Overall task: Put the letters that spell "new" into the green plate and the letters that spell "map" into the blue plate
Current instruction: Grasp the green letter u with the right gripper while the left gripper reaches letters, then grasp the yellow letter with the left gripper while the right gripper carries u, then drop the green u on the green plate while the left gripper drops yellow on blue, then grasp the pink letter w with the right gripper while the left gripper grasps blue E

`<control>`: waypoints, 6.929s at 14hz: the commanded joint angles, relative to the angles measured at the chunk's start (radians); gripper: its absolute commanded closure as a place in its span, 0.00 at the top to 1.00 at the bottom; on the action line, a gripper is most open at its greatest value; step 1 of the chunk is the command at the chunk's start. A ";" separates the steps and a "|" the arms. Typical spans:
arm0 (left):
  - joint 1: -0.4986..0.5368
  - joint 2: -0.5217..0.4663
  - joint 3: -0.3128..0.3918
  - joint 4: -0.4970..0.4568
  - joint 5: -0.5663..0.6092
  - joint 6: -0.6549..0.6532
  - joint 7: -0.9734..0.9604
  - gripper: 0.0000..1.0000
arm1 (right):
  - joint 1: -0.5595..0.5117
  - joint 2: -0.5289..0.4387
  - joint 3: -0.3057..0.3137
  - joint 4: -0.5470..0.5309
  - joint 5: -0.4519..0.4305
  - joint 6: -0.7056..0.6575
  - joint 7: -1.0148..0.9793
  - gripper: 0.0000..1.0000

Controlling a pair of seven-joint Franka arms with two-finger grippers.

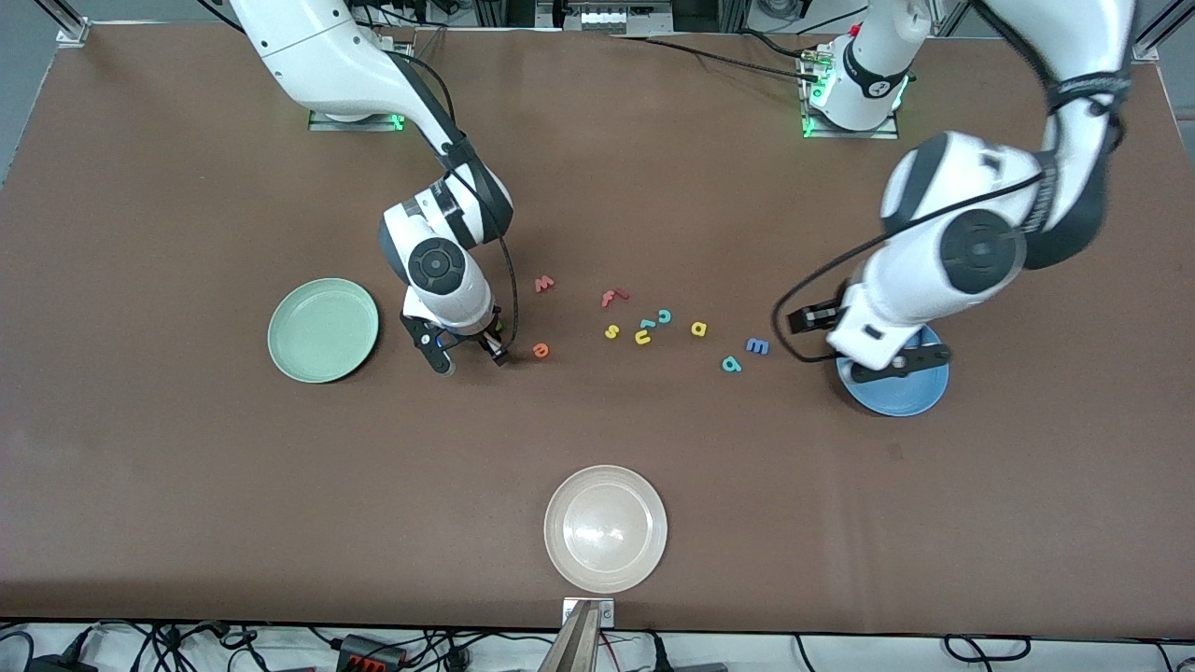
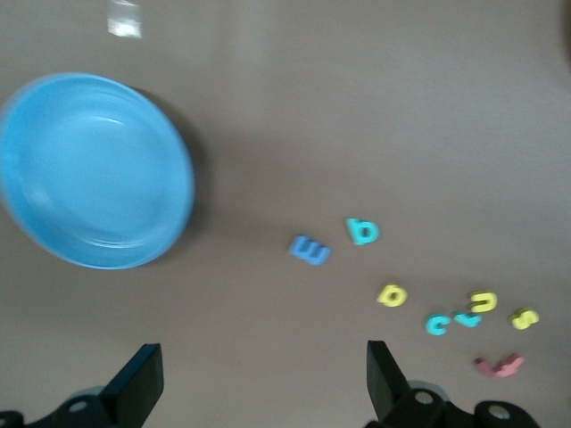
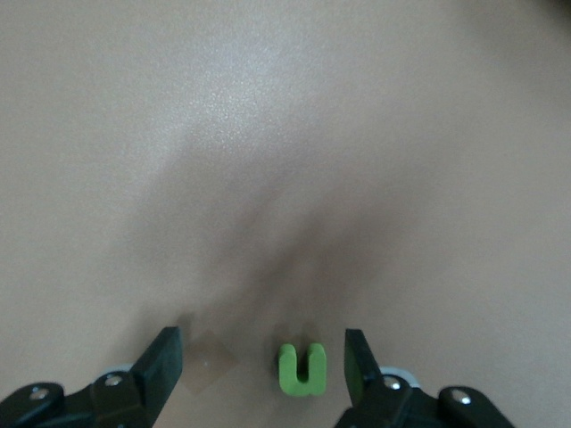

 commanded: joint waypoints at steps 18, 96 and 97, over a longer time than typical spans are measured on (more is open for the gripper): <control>-0.217 0.211 0.007 -0.228 0.004 0.498 0.319 0.55 | 0.015 0.027 0.010 -0.024 0.012 0.042 0.006 0.45; 0.183 0.237 -0.241 -0.309 0.360 0.550 1.679 0.05 | 0.177 -0.091 0.024 -0.147 0.055 0.126 0.081 0.00; 0.184 0.218 -0.241 -0.309 0.360 0.535 1.679 0.05 | 0.160 -0.105 0.021 -0.135 0.056 0.120 0.035 0.00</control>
